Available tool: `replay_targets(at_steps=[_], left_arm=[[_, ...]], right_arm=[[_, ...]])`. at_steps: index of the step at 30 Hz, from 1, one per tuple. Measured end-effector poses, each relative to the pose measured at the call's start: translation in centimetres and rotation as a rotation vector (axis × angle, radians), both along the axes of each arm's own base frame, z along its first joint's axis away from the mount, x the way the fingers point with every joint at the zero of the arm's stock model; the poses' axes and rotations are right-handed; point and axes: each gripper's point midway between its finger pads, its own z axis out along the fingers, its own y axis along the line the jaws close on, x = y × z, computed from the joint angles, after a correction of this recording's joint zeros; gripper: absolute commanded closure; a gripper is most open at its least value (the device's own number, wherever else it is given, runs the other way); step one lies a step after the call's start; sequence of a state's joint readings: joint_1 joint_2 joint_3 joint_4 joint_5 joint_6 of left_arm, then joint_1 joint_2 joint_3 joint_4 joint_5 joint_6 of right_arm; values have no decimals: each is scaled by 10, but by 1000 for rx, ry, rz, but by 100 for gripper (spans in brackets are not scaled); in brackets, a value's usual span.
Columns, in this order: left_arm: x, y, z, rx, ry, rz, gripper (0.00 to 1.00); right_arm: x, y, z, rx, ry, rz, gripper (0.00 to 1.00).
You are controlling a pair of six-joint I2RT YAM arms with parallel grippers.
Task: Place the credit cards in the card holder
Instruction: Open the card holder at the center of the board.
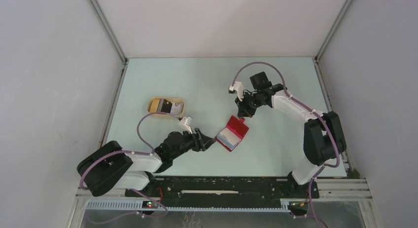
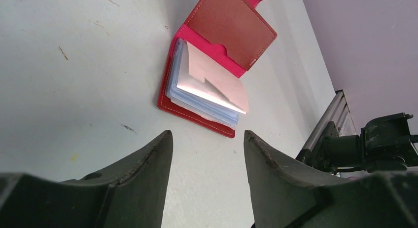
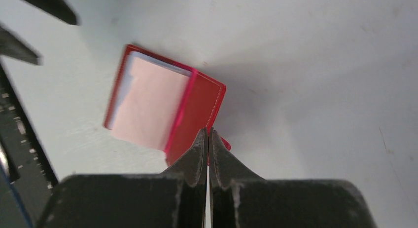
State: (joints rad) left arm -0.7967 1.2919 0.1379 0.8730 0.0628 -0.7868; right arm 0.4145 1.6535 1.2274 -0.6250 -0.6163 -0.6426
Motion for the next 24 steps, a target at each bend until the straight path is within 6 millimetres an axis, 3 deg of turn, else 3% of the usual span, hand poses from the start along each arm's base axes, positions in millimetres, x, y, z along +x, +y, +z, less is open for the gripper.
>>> replay_targets(at_steps=[5, 9, 12, 18, 24], left_arm=[[0, 0, 0, -1, -1, -1, 41], [0, 0, 2, -4, -5, -1, 42], [0, -1, 4, -9, -9, -1, 42], [0, -1, 14, -32, -31, -3, 42], [-2, 1, 23, -53, -52, -3, 43]], right_arm=[[15, -29, -37, -137, 28, -139, 99], [19, -47, -61, -224, 66, -211, 82], [20, -54, -67, -247, 88, -242, 69], [24, -70, -58, -221, 108, -305, 58], [23, -70, -13, -113, 32, -311, 49]])
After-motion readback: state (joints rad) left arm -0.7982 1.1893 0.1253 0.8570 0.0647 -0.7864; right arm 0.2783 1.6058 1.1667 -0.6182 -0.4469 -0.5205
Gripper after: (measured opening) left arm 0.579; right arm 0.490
